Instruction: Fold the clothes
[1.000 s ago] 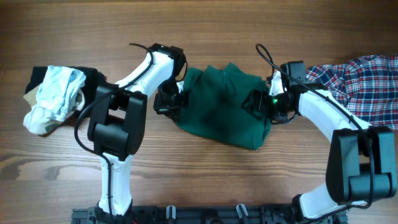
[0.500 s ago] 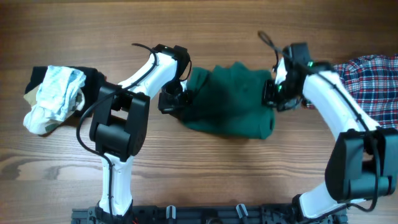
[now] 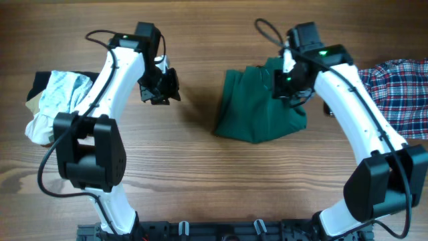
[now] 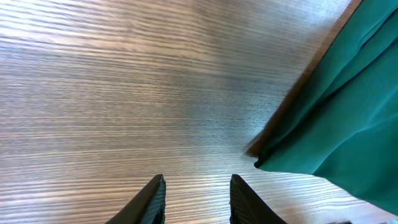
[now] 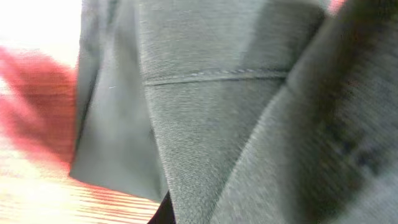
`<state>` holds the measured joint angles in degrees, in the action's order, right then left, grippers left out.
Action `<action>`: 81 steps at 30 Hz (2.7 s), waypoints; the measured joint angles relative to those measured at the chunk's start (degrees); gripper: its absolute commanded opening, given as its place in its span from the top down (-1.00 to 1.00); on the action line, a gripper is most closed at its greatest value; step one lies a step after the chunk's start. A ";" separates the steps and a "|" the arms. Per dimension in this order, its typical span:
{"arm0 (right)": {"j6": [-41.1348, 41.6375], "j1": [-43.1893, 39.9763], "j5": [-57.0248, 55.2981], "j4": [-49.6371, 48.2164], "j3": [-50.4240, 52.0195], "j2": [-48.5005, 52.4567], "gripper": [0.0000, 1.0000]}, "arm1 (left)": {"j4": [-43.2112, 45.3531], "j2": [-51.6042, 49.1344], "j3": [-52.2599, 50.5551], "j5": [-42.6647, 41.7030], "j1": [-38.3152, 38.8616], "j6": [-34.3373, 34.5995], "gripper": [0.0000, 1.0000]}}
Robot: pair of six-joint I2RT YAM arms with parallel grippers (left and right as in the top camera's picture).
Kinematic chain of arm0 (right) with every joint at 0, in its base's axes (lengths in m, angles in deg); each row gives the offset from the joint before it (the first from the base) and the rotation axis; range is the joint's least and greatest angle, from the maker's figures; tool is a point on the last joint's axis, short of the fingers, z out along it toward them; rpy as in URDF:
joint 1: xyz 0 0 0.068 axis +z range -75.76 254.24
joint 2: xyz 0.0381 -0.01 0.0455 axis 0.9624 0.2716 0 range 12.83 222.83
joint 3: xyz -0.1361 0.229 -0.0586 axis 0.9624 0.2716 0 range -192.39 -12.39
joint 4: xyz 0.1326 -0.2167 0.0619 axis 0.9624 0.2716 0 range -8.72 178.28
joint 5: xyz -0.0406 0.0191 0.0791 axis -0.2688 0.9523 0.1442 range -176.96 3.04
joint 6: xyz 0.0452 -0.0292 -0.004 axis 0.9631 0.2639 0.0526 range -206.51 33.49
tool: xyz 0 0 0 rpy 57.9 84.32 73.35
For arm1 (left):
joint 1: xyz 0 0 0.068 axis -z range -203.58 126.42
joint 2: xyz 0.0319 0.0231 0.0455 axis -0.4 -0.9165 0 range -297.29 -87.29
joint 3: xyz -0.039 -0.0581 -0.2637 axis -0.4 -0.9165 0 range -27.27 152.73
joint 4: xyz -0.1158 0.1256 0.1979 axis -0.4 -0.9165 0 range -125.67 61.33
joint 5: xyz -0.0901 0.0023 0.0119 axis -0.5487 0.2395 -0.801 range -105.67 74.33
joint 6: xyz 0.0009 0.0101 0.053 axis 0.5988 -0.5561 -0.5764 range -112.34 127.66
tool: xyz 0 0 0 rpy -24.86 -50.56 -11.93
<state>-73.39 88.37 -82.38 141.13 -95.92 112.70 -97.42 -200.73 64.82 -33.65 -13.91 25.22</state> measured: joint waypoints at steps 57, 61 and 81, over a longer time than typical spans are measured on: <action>8.33 -22.80 29.75 -41.16 37.59 1.38 0.91 | 24.13 -12.46 -0.11 9.40 22.08 -0.87 0.73; 6.82 -22.80 28.94 -32.39 35.06 1.38 0.91 | 24.09 -12.46 -0.11 9.42 22.08 -0.85 0.75; -0.02 0.44 -12.11 2.49 12.74 1.05 0.90 | 23.78 -3.50 -0.11 7.43 19.45 -0.44 0.78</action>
<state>-73.41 88.81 -94.48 143.62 -83.18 113.75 -73.64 -204.23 64.71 -26.22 5.55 24.78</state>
